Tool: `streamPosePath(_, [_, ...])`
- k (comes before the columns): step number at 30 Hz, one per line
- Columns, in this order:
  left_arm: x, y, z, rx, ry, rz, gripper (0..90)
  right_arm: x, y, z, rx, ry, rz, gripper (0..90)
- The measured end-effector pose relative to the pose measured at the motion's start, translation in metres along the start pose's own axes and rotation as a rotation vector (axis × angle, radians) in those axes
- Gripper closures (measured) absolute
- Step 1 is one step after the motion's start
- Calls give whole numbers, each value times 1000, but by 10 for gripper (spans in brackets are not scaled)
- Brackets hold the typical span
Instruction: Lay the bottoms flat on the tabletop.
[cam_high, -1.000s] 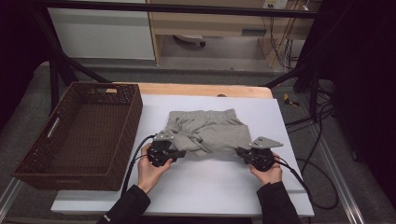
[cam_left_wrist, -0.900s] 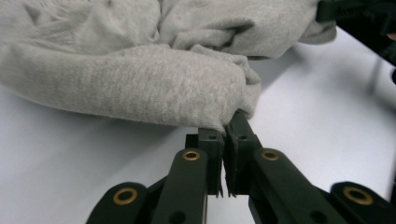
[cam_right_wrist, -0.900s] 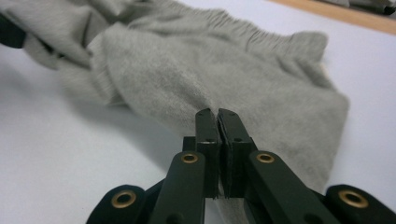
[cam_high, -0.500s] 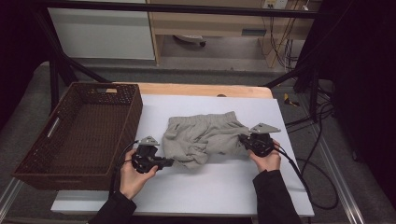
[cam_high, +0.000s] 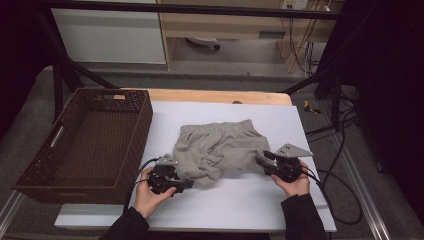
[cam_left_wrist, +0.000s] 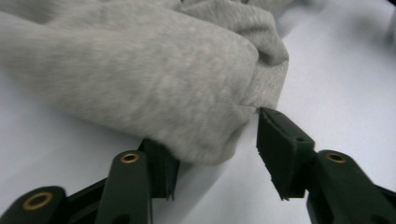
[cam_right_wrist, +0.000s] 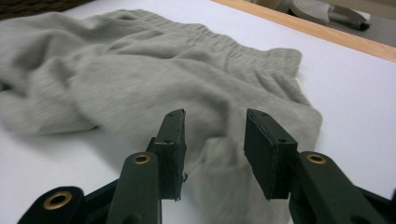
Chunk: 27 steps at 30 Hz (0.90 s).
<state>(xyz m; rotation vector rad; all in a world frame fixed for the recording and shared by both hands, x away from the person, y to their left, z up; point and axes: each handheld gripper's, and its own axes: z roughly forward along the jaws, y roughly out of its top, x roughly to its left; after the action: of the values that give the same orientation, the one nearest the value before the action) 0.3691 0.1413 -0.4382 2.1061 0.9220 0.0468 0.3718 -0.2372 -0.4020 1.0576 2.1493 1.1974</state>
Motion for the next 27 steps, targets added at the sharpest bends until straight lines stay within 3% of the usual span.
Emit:
streamPosePath(4, [-4, -1, 6, -11, 27, 20, 554, 15, -13, -3, 40, 58, -11, 570])
streamPosePath(7, [-6, -1, 5, -36, 14, 23, 664, 26, -21, 16, 89, 85, -21, 480])
streamPosePath(10, [-7, -1, 4, -41, 14, 27, 761, 27, -24, 35, 109, 66, 11, 399])
streamPosePath(14, [-8, 0, 2, -47, -6, 14, 825, 26, -22, 51, 113, 49, 33, 407])
streamPosePath(16, [-10, 1, -1, -57, -22, 5, 832, 27, -20, 57, 117, 25, -3, 509])
streamPosePath(17, [-11, 2, -4, -61, -36, -2, 834, 28, -19, 59, 122, 15, -20, 615])
streamPosePath(19, [-12, 4, -10, -71, -47, -8, 836, 24, -16, 57, 117, 24, 2, 824])
streamPosePath(23, [-15, 7, -28, -105, -84, -46, 838, 19, -10, 35, 103, 51, -6, 866])
streamPosePath(27, [-16, 10, -50, -123, -89, -94, 838, 14, 0, -5, 89, 107, -3, 863])
